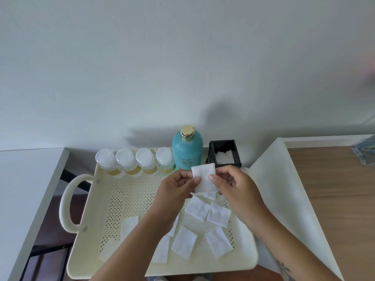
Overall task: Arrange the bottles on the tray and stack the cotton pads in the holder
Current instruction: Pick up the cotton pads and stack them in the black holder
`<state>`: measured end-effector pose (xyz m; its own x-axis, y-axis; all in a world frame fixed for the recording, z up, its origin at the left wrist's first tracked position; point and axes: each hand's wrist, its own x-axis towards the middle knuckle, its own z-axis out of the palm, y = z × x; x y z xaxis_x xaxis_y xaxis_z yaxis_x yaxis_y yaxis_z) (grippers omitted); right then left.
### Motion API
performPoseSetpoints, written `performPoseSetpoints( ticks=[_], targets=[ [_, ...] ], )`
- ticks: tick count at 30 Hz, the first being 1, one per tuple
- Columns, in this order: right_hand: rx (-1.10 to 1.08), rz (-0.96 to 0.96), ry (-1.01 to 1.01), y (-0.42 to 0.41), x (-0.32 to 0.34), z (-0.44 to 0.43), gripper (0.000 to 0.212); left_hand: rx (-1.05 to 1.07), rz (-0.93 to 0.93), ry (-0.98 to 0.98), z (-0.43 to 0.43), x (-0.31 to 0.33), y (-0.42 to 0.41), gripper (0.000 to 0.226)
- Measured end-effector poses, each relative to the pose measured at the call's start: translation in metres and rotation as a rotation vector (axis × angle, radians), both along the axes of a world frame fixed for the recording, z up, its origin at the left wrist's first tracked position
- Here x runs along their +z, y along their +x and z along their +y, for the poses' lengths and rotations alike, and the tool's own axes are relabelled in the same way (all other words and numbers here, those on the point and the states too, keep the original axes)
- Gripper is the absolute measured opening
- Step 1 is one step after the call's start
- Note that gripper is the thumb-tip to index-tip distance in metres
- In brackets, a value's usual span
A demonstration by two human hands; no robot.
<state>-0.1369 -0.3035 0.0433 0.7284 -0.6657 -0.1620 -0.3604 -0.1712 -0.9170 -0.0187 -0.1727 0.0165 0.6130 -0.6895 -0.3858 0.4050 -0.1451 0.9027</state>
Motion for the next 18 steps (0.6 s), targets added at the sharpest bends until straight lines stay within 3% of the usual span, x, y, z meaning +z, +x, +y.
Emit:
performPoseSetpoints(
  ticks=[2,6,11,18],
  targets=[
    [0.002,0.005,0.034,0.001,0.000,-0.003,0.006,-0.021,-0.009,0.003,-0.003,0.001,0.000,0.019],
    [-0.025,-0.015,-0.101,0.007,0.010,-0.020,0.009,0.008,-0.058,0.080,-0.008,0.000,0.001,0.034],
    [-0.116,0.018,-0.272,0.016,0.016,-0.057,0.009,0.038,-0.164,0.303,-0.007,-0.020,0.005,0.015],
    [-0.100,0.156,-0.262,0.031,0.004,-0.074,0.019,-0.080,-0.362,0.540,-0.004,-0.052,0.013,0.012]
  ],
)
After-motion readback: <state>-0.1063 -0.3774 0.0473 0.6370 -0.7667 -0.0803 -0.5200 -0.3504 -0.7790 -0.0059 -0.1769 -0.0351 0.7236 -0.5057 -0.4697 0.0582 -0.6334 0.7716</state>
